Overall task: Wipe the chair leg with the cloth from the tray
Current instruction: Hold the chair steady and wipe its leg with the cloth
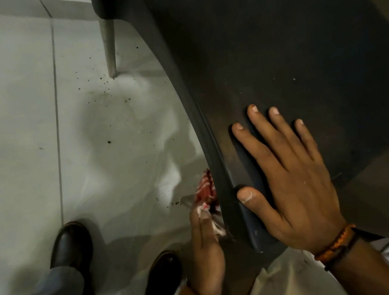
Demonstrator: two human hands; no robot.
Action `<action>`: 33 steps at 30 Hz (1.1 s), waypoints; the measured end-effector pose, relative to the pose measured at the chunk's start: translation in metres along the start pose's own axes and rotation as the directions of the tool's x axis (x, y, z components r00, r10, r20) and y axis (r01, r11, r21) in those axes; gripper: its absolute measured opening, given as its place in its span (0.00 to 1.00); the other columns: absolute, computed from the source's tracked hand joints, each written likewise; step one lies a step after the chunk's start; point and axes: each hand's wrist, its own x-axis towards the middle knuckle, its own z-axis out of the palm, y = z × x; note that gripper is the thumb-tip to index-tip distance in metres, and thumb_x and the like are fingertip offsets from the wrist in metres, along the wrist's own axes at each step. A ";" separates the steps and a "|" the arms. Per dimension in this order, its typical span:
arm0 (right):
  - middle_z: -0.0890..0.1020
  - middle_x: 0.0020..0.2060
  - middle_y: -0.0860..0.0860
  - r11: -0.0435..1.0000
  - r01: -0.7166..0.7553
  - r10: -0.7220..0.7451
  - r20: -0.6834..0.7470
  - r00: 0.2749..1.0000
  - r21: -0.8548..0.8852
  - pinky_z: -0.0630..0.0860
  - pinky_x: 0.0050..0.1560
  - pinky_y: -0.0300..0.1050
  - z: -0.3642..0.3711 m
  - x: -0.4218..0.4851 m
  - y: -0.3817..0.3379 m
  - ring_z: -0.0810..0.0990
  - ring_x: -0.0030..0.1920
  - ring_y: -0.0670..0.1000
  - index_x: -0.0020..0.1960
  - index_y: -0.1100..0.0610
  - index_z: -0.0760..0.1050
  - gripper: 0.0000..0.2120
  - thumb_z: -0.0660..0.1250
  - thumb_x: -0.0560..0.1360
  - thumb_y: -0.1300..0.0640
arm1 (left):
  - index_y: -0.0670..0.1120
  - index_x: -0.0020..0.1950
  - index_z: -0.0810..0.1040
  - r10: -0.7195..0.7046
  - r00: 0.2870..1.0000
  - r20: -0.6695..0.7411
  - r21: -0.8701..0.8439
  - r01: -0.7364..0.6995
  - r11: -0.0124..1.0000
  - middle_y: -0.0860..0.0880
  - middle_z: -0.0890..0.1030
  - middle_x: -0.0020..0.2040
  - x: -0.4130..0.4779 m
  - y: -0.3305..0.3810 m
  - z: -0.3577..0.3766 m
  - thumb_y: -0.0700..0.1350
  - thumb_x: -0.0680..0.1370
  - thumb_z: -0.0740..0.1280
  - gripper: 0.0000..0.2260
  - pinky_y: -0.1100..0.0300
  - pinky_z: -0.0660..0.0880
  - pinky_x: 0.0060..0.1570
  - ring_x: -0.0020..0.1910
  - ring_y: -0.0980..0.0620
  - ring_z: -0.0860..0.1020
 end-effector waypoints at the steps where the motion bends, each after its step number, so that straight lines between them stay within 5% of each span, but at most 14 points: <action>1: 0.57 0.87 0.52 1.000 0.000 0.000 0.003 1.000 0.000 0.52 0.82 0.70 -0.001 0.000 -0.001 0.52 0.87 0.57 0.86 0.49 0.56 0.37 0.42 0.83 0.30 | 0.54 0.78 0.67 0.073 0.997 0.039 0.012 -0.073 0.997 0.53 0.75 0.74 -0.018 0.010 0.005 0.53 0.87 0.55 0.19 0.53 0.73 0.70 0.75 0.50 0.73; 5: 0.57 0.87 0.53 1.000 -0.005 0.005 0.022 1.000 -0.007 0.52 0.82 0.70 -0.004 0.001 -0.003 0.53 0.87 0.58 0.86 0.49 0.57 0.37 0.42 0.83 0.30 | 0.58 0.76 0.70 0.068 0.992 0.103 -0.035 -0.065 0.997 0.56 0.77 0.73 -0.056 0.038 0.012 0.57 0.79 0.62 0.24 0.64 0.78 0.62 0.71 0.55 0.76; 8: 0.57 0.87 0.53 1.000 -0.008 0.008 0.033 0.999 -0.005 0.52 0.82 0.70 -0.006 0.000 -0.004 0.52 0.87 0.57 0.86 0.49 0.56 0.37 0.42 0.84 0.30 | 0.58 0.73 0.71 0.027 0.986 0.166 -0.021 -0.024 1.000 0.60 0.81 0.68 -0.039 0.041 -0.003 0.51 0.82 0.58 0.18 0.70 0.78 0.57 0.66 0.60 0.79; 11: 0.56 0.87 0.52 1.000 -0.003 0.003 0.025 1.000 -0.010 0.51 0.83 0.69 -0.005 0.001 -0.003 0.51 0.87 0.57 0.86 0.49 0.56 0.37 0.42 0.84 0.31 | 0.45 0.76 0.68 -0.052 0.994 0.101 0.193 0.032 0.981 0.48 0.78 0.72 0.016 0.026 -0.024 0.45 0.86 0.54 0.18 0.64 0.74 0.65 0.71 0.47 0.75; 15: 0.56 0.87 0.51 1.000 0.002 -0.002 0.011 1.000 -0.012 0.50 0.83 0.68 -0.002 0.001 -0.002 0.51 0.87 0.55 0.86 0.48 0.55 0.37 0.42 0.83 0.30 | 0.32 0.66 0.72 -0.176 0.984 -0.019 0.316 0.173 0.933 0.36 0.77 0.49 0.084 0.010 -0.048 0.34 0.87 0.51 0.14 0.66 0.77 0.38 0.42 0.44 0.76; 17: 0.56 0.87 0.51 1.000 0.001 -0.001 0.006 1.000 -0.006 0.50 0.83 0.68 0.000 0.000 -0.001 0.51 0.87 0.55 0.86 0.48 0.55 0.37 0.41 0.83 0.30 | 0.31 0.69 0.71 -0.196 0.978 -0.073 0.341 0.209 0.917 0.30 0.76 0.51 0.109 -0.003 -0.058 0.36 0.87 0.53 0.15 0.60 0.76 0.39 0.43 0.41 0.76; 19: 0.55 0.87 0.50 1.000 0.002 -0.002 0.002 1.000 0.001 0.50 0.83 0.68 0.001 0.000 0.000 0.51 0.87 0.55 0.86 0.48 0.55 0.37 0.41 0.83 0.30 | 0.36 0.75 0.67 -0.216 0.976 -0.039 0.439 0.210 0.874 0.34 0.77 0.55 0.123 -0.009 -0.059 0.41 0.88 0.52 0.18 0.53 0.77 0.46 0.47 0.40 0.77; 22: 0.56 0.87 0.51 1.000 -0.003 0.003 0.002 1.000 0.011 0.50 0.83 0.67 0.000 0.000 0.000 0.51 0.87 0.55 0.86 0.48 0.56 0.37 0.42 0.83 0.30 | 0.37 0.76 0.67 -0.256 0.967 0.010 0.463 0.223 0.858 0.42 0.76 0.44 0.121 -0.008 -0.047 0.44 0.88 0.50 0.19 0.58 0.71 0.36 0.38 0.45 0.72; 24: 0.57 0.87 0.51 1.000 -0.013 0.013 0.004 1.000 0.014 0.50 0.83 0.68 0.000 0.000 0.000 0.52 0.87 0.55 0.85 0.48 0.57 0.36 0.42 0.83 0.31 | 0.38 0.74 0.70 -0.242 0.970 0.017 0.405 0.214 0.889 0.40 0.80 0.53 0.102 -0.002 -0.041 0.42 0.88 0.51 0.18 0.62 0.77 0.43 0.49 0.41 0.78; 27: 0.57 0.87 0.51 1.000 -0.017 0.017 0.007 1.000 0.014 0.51 0.83 0.68 -0.001 0.000 0.000 0.52 0.87 0.56 0.85 0.48 0.57 0.36 0.43 0.84 0.31 | 0.43 0.74 0.72 -0.119 0.992 0.045 0.211 0.107 0.972 0.42 0.79 0.69 0.046 0.010 -0.026 0.43 0.87 0.52 0.18 0.45 0.73 0.70 0.68 0.41 0.77; 31: 0.57 0.87 0.52 1.000 -0.017 0.017 0.026 1.000 0.007 0.52 0.82 0.70 -0.003 0.001 -0.001 0.53 0.87 0.57 0.86 0.48 0.57 0.36 0.43 0.84 0.31 | 0.65 0.71 0.73 0.064 0.998 0.011 0.158 -0.065 0.985 0.61 0.78 0.70 -0.033 0.032 0.004 0.65 0.80 0.58 0.20 0.58 0.74 0.70 0.70 0.60 0.76; 33: 0.57 0.87 0.52 1.000 -0.019 0.019 0.030 0.999 0.004 0.52 0.82 0.70 -0.004 0.001 -0.002 0.53 0.87 0.57 0.85 0.48 0.57 0.36 0.43 0.84 0.31 | 0.68 0.72 0.71 0.130 0.991 0.017 0.249 -0.130 0.960 0.64 0.76 0.72 -0.056 0.039 0.009 0.72 0.77 0.56 0.25 0.65 0.74 0.66 0.70 0.64 0.75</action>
